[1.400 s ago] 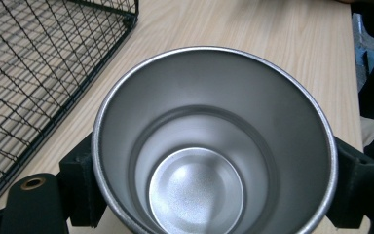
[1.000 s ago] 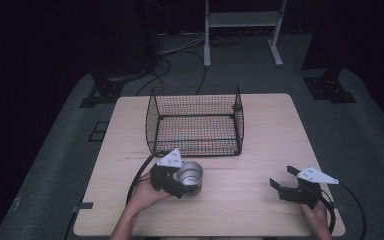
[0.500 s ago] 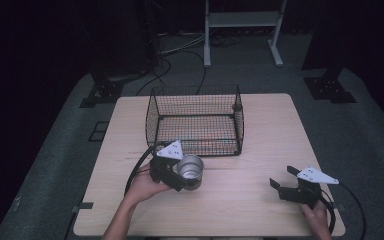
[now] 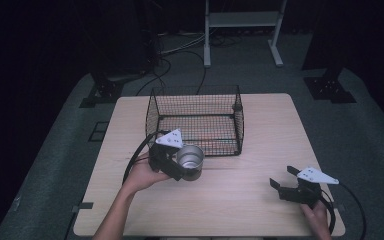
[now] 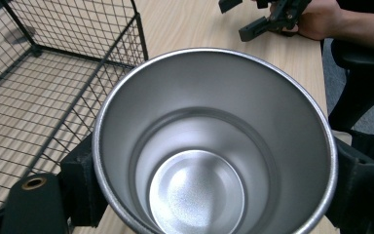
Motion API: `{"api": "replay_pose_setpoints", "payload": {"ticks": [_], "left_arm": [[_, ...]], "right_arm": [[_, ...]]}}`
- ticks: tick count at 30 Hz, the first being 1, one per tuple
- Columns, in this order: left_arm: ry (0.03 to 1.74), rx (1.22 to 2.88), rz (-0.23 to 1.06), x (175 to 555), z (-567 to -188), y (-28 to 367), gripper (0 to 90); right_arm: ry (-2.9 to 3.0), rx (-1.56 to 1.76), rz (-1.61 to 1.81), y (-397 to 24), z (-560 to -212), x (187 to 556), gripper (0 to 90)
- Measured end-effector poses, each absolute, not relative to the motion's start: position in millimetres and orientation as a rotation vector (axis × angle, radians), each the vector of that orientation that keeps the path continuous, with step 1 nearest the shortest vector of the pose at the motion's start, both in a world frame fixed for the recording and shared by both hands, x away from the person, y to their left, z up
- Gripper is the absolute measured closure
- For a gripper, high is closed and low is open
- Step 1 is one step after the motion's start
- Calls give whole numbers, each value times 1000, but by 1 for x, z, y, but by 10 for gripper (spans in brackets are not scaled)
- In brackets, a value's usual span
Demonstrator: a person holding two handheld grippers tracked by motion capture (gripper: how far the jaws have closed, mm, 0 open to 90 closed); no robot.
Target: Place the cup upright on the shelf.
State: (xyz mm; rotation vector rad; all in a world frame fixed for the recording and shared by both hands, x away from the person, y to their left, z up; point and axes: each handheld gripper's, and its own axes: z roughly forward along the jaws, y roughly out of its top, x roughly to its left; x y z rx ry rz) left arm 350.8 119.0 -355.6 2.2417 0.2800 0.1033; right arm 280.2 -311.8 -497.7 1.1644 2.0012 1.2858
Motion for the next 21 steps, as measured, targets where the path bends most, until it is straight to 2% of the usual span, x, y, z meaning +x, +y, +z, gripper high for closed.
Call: {"api": "replay_pose_setpoints", "payload": {"ticks": [21], "left_arm": [[278, 2265, 151, 383, -303, 118, 162]], "right_arm": [[1997, 1159, 1296, -312, -498, 281, 136]]}}
